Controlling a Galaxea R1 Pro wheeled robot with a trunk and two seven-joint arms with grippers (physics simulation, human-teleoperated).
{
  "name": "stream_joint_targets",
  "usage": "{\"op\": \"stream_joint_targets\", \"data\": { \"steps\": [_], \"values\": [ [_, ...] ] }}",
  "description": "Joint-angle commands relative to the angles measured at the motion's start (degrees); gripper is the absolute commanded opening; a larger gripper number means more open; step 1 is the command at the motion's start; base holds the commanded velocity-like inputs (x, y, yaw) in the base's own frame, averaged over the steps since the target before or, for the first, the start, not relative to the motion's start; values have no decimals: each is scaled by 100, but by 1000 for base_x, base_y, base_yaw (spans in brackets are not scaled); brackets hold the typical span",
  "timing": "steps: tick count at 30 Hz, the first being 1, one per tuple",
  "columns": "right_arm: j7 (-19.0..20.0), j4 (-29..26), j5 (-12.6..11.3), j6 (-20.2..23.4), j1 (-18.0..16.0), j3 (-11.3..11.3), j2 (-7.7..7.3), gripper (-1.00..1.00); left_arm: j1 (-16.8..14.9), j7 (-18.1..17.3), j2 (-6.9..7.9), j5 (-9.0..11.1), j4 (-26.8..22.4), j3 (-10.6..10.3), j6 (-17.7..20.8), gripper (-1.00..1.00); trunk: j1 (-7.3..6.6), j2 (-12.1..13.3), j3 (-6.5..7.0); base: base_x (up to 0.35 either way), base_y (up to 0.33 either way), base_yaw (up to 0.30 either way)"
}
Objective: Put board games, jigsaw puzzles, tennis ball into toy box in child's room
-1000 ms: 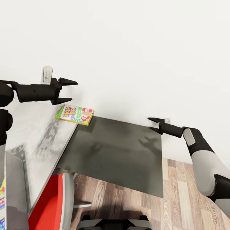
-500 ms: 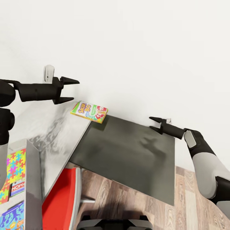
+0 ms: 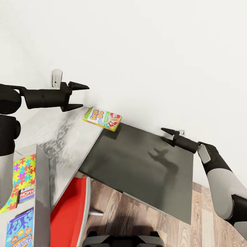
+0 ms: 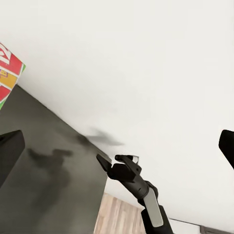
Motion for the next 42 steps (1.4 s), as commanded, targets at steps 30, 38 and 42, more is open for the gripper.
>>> {"op": "stream_joint_targets", "data": {
  "steps": [30,38,42],
  "values": [
    [174,122,6,-813,65,-5,-32,100,-231,333,-70,49,-6,-37,-25,100,2,-10,-8,-32,-42,65],
    [163,412,4,-1306,66,-7,-16,100,-302,794,-221,58,-5,-48,-40,100,2,-10,-8,-1,-1,268],
    [173,490,0,-1527,66,-11,-13,100,-309,887,-273,62,-3,-56,-49,100,2,-10,-8,0,0,216]
  ]
}}
